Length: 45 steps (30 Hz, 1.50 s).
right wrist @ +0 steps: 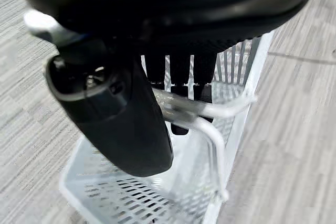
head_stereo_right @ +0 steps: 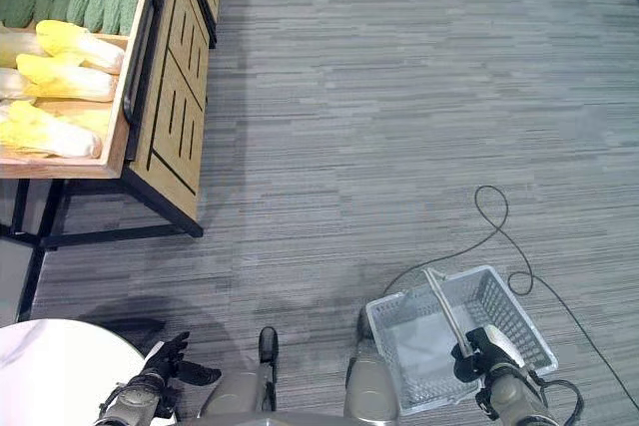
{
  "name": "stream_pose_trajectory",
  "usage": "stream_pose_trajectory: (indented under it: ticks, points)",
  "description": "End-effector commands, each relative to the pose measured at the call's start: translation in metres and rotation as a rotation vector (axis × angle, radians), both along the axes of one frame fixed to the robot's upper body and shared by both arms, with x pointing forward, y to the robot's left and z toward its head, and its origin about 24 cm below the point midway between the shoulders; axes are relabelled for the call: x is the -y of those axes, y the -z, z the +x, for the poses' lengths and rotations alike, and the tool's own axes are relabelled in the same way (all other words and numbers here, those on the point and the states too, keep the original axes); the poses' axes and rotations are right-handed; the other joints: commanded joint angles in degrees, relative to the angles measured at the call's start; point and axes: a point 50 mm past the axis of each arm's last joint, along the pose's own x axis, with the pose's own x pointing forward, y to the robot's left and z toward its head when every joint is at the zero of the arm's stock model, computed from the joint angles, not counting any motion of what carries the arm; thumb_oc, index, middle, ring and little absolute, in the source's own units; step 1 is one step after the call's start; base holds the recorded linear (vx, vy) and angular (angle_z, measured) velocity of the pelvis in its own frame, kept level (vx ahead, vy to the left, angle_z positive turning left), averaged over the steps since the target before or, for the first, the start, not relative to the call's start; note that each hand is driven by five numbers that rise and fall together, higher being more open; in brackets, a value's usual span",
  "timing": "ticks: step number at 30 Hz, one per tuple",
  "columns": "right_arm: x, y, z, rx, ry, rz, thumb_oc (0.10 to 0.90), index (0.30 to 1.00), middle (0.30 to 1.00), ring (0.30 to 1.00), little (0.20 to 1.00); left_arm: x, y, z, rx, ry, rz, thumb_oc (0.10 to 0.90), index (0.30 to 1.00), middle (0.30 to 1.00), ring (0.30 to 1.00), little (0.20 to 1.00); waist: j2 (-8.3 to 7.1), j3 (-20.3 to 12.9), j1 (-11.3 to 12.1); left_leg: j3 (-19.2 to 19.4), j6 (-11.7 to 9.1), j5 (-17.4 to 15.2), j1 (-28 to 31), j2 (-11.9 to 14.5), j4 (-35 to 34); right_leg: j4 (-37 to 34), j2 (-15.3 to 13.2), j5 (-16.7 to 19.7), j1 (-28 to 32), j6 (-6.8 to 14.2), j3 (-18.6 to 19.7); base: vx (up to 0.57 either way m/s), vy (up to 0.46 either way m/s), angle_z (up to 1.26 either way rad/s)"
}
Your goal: Get the vegetables into the basket
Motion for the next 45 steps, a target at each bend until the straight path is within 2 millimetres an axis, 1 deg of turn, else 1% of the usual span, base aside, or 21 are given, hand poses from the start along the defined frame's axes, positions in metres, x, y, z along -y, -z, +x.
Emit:
stream_pose_trajectory:
  ticks: [1, 5, 7, 10, 11, 13, 15, 16, 17, 19, 21, 22, 25, 28, 29, 33, 36, 39, 42, 44, 45]
  points:
    - [0.03, -0.022, 0.007, 0.076, 0.044, -0.097, 0.4, 0.3, 0.3, 0.3, 0.3, -0.011, -0.01, 0.01, 0.071, 0.0, 0.048, 0.9, 1.0, 1.0, 1.0, 1.0, -0.69, -1.4, -0.4, -1.6, -1.4, -9.5, 3.7, 0.2, 9.3, 8.9, -1.2, 4.7, -4.7, 3.6, 0.0, 0.25, -0.183, 0.52]
    - [0.037, -0.016, -0.018, 0.021, 0.107, -0.106, 0.4, 0.3, 0.3, 0.3, 0.3, -0.011, -0.006, 0.001, 0.039, -0.028, 0.044, 0.9, 1.0, 1.0, 1.0, 1.0, 0.5, -3.4, -1.1, -3.5, -4.2, -6.8, 5.7, 3.4, 9.7, 10.3, 1.6, 1.3, -2.7, 1.2, -2.7, 0.24, -0.281, 0.23]
    - [0.039, -0.016, -0.021, 0.018, 0.115, -0.109, 0.4, 0.3, 0.3, 0.3, 0.3, -0.01, -0.005, 0.001, 0.039, -0.031, 0.041, 0.9, 1.0, 1.0, 1.0, 1.0, 0.82, -3.5, -1.4, -4.1, -4.6, -6.1, 5.5, 4.0, 10.3, 10.6, 2.2, 0.7, -2.4, 0.7, -3.1, 0.19, -0.27, 0.57]
    - [0.048, -0.02, -0.029, 0.001, 0.12, -0.135, 0.4, 0.3, 0.3, 0.3, 0.3, -0.005, -0.004, 0.002, 0.041, -0.02, 0.03, 0.9, 1.0, 1.0, 1.0, 1.0, 1.68, -3.4, -1.8, -5.6, -6.4, -0.9, 3.0, 5.4, 17.2, 11.1, 4.9, -2.1, -0.9, -2.1, -3.6, 0.18, -0.321, 0.41]
    - [0.052, -0.022, -0.032, -0.001, 0.13, -0.148, 0.4, 0.3, 0.3, 0.3, 0.3, -0.002, -0.005, 0.007, 0.055, -0.015, 0.026, 0.9, 1.0, 1.0, 1.0, 1.0, 1.34, -2.7, -1.7, -5.0, -6.7, 2.1, 0.0, 5.8, 22.6, 11.0, 5.3, -3.3, 0.5, -3.6, -4.0, 0.14, -0.302, 0.11]
    - [0.057, -0.023, -0.037, -0.002, 0.164, -0.158, 0.4, 0.3, 0.3, 0.3, 0.3, 0.003, -0.006, 0.014, 0.073, -0.003, 0.016, 0.9, 1.0, 1.0, 1.0, 1.0, 1.13, -1.5, -1.4, -3.9, -6.3, 3.8, -4.3, 5.2, 25.4, 10.6, 5.4, -4.8, 2.5, -4.5, -4.7, 0.14, -0.276, 0.15]
    - [0.062, -0.028, -0.037, 0.012, 0.183, -0.177, 0.4, 0.3, 0.3, 0.3, 0.3, 0.005, -0.008, 0.022, 0.088, 0.024, 0.027, 0.9, 1.0, 1.0, 1.0, 1.0, 1.34, -0.9, -0.5, -2.0, -5.0, 0.7, -10.2, 4.3, 15.5, 9.0, 5.1, -5.8, 4.4, -3.5, -4.9, 0.19, -0.068, 0.35]
    - [0.062, -0.028, -0.037, 0.012, 0.183, -0.177, 0.4, 0.3, 0.3, 0.3, 0.3, 0.005, -0.008, 0.022, 0.088, 0.024, 0.027, 0.9, 1.0, 1.0, 1.0, 1.0, 1.31, -0.8, -0.4, -1.9, -5.0, 0.6, -10.0, 4.2, 15.4, 9.0, 5.1, -5.9, 4.5, -3.5, -4.8, 0.16, 0.059, 0.19]
    - [0.062, -0.029, -0.034, 0.02, 0.175, -0.181, 0.4, 0.3, 0.3, 0.3, 0.3, 0.005, -0.008, 0.021, 0.088, 0.02, 0.029, 0.9, 1.0, 1.0, 1.0, 1.0, 1.61, -0.8, 0.0, -2.5, -5.1, 1.5, -10.5, 4.4, 12.3, 8.9, 5.4, -6.3, 4.8, -3.4, -4.3, 0.14, 0.075, -0.08]
    - [0.06, -0.029, -0.03, 0.034, 0.162, -0.184, 0.4, 0.3, 0.3, 0.3, 0.3, 0.003, -0.008, 0.02, 0.084, 0.017, 0.041, 0.9, 1.0, 1.0, 1.0, 1.0, 2.35, -1.1, 0.9, -3.4, -5.8, 6.5, -12.8, 6.1, 6.6, 8.6, 6.2, -7.0, 6.1, -3.1, -3.4, 0.23, 0.123, -0.12]
    - [0.056, -0.026, -0.03, 0.034, 0.158, -0.176, 0.4, 0.3, 0.3, 0.3, 0.3, -0.001, -0.009, 0.019, 0.072, 0.03, 0.058, 0.9, 1.0, 1.0, 1.0, 1.0, 2.57, -1.6, 1.3, -0.9, -6.5, 8.9, -14.0, 7.7, 3.6, 8.1, 6.1, -8.0, 8.3, -2.8, -2.9, 0.32, 0.192, -0.24]
    - [0.05, -0.019, -0.037, 0.0, 0.155, -0.153, 0.4, 0.3, 0.3, 0.3, 0.3, -0.002, -0.008, 0.016, 0.057, 0.037, 0.059, 0.9, 1.0, 1.0, 1.0, 1.0, 2.65, -2.4, 1.3, 2.6, -6.4, 8.5, -12.7, 8.7, 3.9, 8.5, 5.9, -9.2, 9.9, -2.3, -2.8, 0.28, 0.19, -0.41]
    - [0.042, -0.012, -0.04, -0.021, 0.145, -0.136, 0.4, 0.3, 0.3, 0.3, 0.3, -0.003, -0.008, 0.017, 0.054, 0.04, 0.066, 0.9, 1.0, 1.0, 1.0, 1.0, 2.02, -3.0, 1.8, 2.7, -5.6, 8.4, -12.1, 7.9, 4.2, 8.7, 4.8, -9.3, 11.0, -1.6, -2.3, 0.22, 0.195, -0.28]
    - [0.034, -0.004, -0.044, -0.05, 0.151, -0.111, 0.4, 0.3, 0.3, 0.3, 0.3, -0.006, -0.009, 0.016, 0.048, 0.05, 0.076, 0.9, 1.0, 1.0, 1.0, 1.0, 0.52, -3.6, 1.9, 4.4, -4.1, 6.0, -11.3, 6.0, 5.8, 9.8, 2.4, -8.4, 11.4, -0.1, -1.1, 0.25, 0.309, -0.22]
    - [0.023, 0.0, -0.038, -0.046, 0.121, -0.09, 0.4, 0.3, 0.3, 0.3, 0.3, -0.011, -0.012, 0.018, 0.061, 0.044, 0.092, 0.9, 1.0, 1.0, 1.0, 1.0, -0.78, -3.7, 2.0, 5.5, -3.1, 4.6, -11.1, 5.1, 6.2, 10.8, 1.2, -5.8, 10.3, 1.0, 0.0, 0.11, 0.191, -0.34]
    - [0.011, 0.004, -0.023, -0.013, 0.108, -0.06, 0.4, 0.3, 0.3, 0.3, 0.3, -0.018, -0.022, 0.034, 0.124, 0.015, 0.109, 0.9, 1.0, 1.0, 1.0, 1.0, -3.23, -3.2, 2.2, 6.0, -0.7, 1.3, -11.2, 2.2, 7.5, 13.9, -1.0, 2.2, 7.6, 3.0, 1.4, 0.17, 0.283, -0.27]
    - [0.005, 0.006, -0.019, 0.005, 0.128, -0.032, 0.4, 0.3, 0.3, 0.3, 0.3, -0.02, -0.023, 0.033, 0.142, -0.024, 0.097, 0.9, 1.0, 1.0, 1.0, 1.0, -2.6, -2.5, 3.2, 6.0, 1.3, -1.4, -9.1, 1.1, 8.0, 23.9, -1.1, 4.2, 4.6, 2.6, -0.4, 0.15, 0.246, 0.15]
    - [0.0, 0.01, -0.02, -0.007, 0.127, -0.018, 0.4, 0.3, 0.3, 0.3, 0.3, -0.022, -0.023, 0.031, 0.134, -0.034, 0.098, 0.9, 1.0, 1.0, 1.0, 1.0, -2.2, -1.9, 2.6, 5.4, 1.7, -2.3, -6.6, 0.6, 7.4, 25.2, 0.6, 3.6, 1.4, 1.8, -0.3, 0.16, 0.093, -0.02]
    - [-0.001, 0.008, -0.014, 0.007, 0.114, -0.02, 0.4, 0.3, 0.3, 0.3, 0.3, -0.02, -0.02, 0.027, 0.119, -0.035, 0.097, 0.9, 1.0, 1.0, 1.0, 1.0, -1.47, -0.6, 1.4, 4.1, 1.1, -3.6, -3.7, 0.6, 7.2, 19.4, 1.7, 0.7, -3.1, 1.0, -0.8, 0.24, -0.06, 0.3]
    - [-0.001, 0.008, -0.015, 0.007, 0.103, -0.026, 0.4, 0.3, 0.3, 0.3, 0.3, -0.017, -0.017, 0.025, 0.108, -0.038, 0.091, 0.9, 1.0, 1.0, 1.0, 1.0, -1.61, -0.2, -0.7, 1.7, -0.3, -5.7, -0.1, 0.6, 7.3, 10.2, 1.1, 3.0, -5.8, 2.4, 0.9, 0.47, -0.267, 0.77]
    - [0.0, 0.008, -0.017, 0.002, 0.108, -0.026, 0.4, 0.3, 0.3, 0.3, 0.3, -0.015, -0.016, 0.024, 0.105, -0.046, 0.084, 0.9, 1.0, 1.0, 1.0, 1.0, -1.47, -0.5, -1.1, 1.0, -0.7, -6.4, 1.0, 0.5, 7.6, 9.6, 0.8, 4.0, -5.8, 2.9, 0.4, 0.43, -0.243, 0.86]
